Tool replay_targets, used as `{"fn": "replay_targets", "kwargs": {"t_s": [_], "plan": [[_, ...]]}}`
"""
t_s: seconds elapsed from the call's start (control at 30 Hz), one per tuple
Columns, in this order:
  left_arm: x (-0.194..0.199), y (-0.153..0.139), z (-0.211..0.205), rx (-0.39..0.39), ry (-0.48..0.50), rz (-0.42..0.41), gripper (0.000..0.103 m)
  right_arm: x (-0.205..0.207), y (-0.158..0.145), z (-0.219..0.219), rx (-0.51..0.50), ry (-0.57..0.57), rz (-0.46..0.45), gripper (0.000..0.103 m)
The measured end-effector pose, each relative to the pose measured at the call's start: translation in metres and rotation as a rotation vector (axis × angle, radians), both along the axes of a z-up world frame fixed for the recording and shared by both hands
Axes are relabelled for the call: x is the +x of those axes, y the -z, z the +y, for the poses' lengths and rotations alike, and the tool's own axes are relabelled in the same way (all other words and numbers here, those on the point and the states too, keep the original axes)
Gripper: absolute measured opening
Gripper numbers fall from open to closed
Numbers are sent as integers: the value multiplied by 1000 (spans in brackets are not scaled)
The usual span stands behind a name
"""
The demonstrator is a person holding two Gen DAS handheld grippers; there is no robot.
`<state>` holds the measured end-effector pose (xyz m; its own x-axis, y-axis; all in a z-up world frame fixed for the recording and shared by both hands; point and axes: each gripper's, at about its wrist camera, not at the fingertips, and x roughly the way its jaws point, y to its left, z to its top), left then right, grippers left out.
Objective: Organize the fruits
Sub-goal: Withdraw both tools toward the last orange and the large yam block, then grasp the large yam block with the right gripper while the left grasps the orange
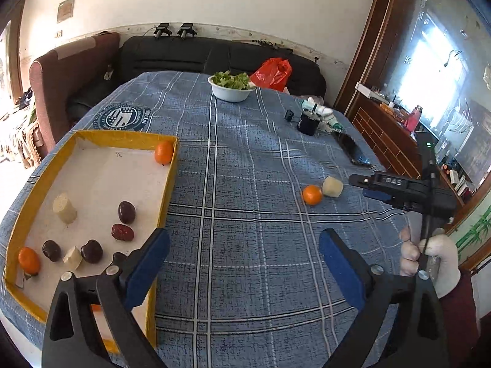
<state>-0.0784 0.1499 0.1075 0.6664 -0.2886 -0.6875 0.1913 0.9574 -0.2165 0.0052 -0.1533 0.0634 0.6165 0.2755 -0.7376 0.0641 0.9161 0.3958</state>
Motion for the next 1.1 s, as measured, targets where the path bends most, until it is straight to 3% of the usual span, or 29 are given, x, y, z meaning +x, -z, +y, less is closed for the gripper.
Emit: {"fn": "replay_targets", "kwargs": {"t_s": [0.1,0.3,0.33,0.37,0.4,0.53,0.77,0.9,1.07,1.1], "plan": [[14,10,-2,-3,-2,29,92,23,25,2,-38,21,32,61],[40,26,-21,-2,53,78,81,43,38,4,-52,34,19,60],[42,28,-25,2,64,83,80,46,40,6,-51,38,18,58],[45,32,-32,12,81,91,80,50,43,6,-45,40,20,45],[48,34,-39,22,93,96,80,52,46,6,-37,41,26,41],[66,45,-67,73,138,114,80,45,49,-1,6,56,-14,40],[109,68,-123,68,219,153,79,35,44,-28,102,94,-65,40],[125,80,-152,95,239,156,69,36,44,-38,110,109,-70,40],[138,90,-167,117,241,151,69,38,43,-37,115,105,-70,40],[140,91,-169,121,242,151,64,38,42,-36,108,101,-73,40]]}}
